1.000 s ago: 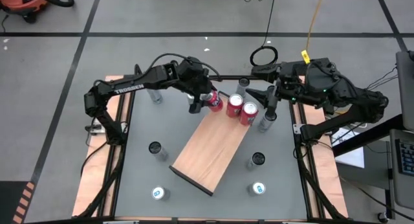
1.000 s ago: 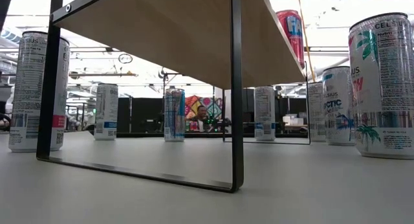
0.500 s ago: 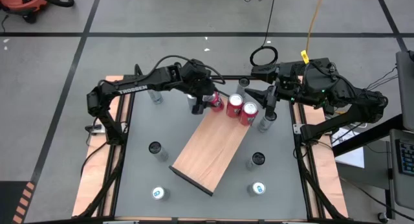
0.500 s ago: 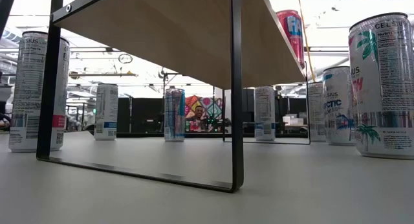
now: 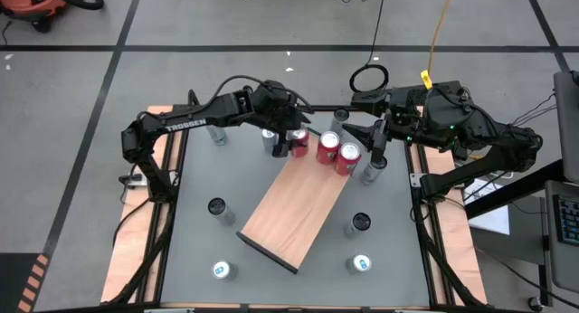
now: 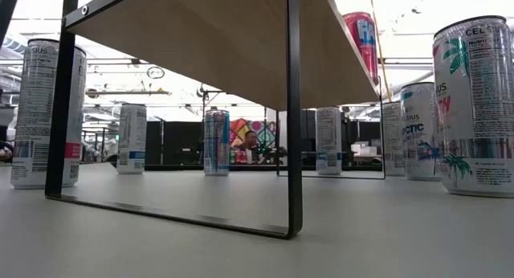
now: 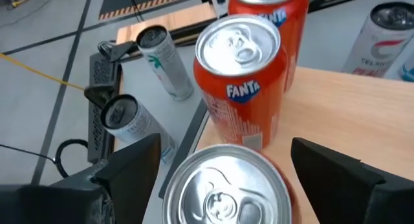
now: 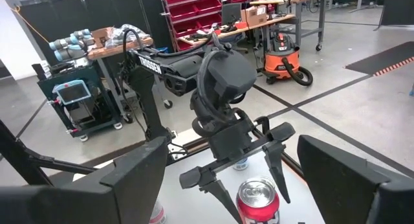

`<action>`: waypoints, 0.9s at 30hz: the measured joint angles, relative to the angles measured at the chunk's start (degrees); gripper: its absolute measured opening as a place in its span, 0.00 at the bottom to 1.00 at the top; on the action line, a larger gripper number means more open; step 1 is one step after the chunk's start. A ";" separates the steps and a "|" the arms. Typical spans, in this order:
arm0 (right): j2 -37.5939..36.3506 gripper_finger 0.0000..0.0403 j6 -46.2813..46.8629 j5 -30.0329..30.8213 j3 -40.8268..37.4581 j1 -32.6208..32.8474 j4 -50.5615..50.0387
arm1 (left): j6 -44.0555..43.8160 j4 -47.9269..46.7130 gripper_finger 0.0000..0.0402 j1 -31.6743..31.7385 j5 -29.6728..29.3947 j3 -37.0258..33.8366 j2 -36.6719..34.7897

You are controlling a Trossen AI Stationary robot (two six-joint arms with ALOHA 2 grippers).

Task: Place canned beverage on shelf
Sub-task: Put the red soda can on the shelf aligned with the other red soda cans

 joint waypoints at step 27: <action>0.00 0.79 1.90 0.00 0.00 -0.02 -2.25 | -21.44 -21.76 0.80 3.50 -4.40 -2.21 -13.86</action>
